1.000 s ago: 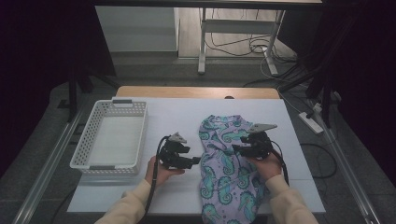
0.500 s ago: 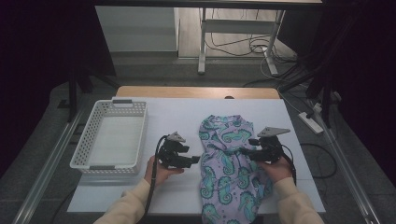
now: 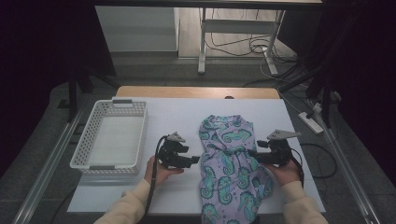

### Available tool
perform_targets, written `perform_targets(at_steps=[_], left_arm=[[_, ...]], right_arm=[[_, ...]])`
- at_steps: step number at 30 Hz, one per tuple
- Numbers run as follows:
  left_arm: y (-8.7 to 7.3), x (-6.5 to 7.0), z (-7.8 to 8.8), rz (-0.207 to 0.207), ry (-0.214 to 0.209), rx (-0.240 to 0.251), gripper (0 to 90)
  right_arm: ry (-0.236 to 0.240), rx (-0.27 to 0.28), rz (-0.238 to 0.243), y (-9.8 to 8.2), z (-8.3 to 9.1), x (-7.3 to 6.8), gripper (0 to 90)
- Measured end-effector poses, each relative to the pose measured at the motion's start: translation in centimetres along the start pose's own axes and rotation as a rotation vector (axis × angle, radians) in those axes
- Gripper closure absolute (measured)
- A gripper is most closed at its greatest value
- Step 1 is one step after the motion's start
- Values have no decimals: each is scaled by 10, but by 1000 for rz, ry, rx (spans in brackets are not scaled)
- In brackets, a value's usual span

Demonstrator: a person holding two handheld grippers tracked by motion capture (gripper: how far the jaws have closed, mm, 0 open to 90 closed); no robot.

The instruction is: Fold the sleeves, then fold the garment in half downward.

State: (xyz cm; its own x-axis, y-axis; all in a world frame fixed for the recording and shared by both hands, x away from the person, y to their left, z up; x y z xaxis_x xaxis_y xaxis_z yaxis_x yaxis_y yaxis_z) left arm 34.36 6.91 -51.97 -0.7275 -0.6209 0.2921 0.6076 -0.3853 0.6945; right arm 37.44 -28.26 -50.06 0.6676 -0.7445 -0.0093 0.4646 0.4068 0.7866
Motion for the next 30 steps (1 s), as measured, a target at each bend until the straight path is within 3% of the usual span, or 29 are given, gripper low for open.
perform_targets(at_steps=[10, 17, 25, 30], left_arm=[[4, 3, -6, -11, -1, -4, 312], [5, 5, -11, -15, -5, -11, 309], [9, 9, -26, -11, -7, -36, 302], [14, 7, -42, 20, 13, -53, 302]], right_arm=[[-27, -14, -6, -4, 3, 7, 369], [-58, -35, -37, -12, 6, 19, 358], [-87, -90, -62, -23, 4, 27, 341], [-80, -109, -70, -25, 0, 28, 338]])
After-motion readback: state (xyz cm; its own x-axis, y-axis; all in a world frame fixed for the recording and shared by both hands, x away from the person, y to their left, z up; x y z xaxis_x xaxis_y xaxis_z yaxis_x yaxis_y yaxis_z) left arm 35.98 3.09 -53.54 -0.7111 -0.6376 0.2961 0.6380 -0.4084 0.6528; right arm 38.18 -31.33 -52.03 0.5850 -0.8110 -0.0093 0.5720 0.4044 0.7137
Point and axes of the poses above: each handheld gripper's, and its own axes: z roughly backward along the jaws, y roughly out of its top, x roughly to its right, the point moved 2 cm from there along -z, roughly forward along the jaws, and after that the axes turned 3 degrees about -y, right-handed, at the moved point
